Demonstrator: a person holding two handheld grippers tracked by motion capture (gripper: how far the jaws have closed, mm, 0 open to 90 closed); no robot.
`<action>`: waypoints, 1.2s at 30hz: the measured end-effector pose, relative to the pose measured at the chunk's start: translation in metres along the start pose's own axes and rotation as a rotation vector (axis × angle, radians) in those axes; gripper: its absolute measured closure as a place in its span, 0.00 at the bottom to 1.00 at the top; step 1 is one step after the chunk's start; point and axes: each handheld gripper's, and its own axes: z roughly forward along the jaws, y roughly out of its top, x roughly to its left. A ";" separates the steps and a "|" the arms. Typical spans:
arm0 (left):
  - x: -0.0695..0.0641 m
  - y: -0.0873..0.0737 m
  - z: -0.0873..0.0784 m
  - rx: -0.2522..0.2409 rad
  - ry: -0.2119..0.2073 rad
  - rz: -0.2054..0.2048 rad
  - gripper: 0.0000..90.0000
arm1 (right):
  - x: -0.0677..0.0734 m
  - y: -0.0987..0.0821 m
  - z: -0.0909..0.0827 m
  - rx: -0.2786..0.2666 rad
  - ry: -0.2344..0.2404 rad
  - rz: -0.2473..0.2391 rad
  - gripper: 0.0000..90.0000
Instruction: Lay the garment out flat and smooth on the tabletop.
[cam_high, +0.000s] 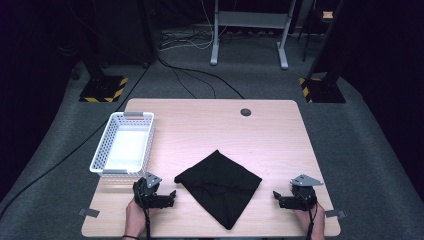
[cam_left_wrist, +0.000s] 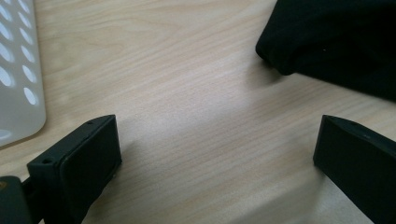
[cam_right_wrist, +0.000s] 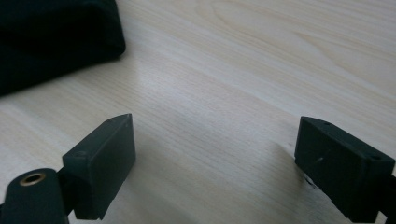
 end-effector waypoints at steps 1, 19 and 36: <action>-0.002 0.000 -0.001 -0.020 -0.016 0.018 0.06 | 0.002 0.000 0.000 -0.004 -0.027 -0.002 0.11; -0.017 0.039 -0.001 -0.077 -0.114 0.095 0.01 | 0.022 0.025 0.004 -0.003 0.005 0.010 0.05; -0.046 0.050 0.045 0.038 -0.173 0.138 0.00 | 0.127 0.112 0.058 0.067 0.170 -0.161 0.06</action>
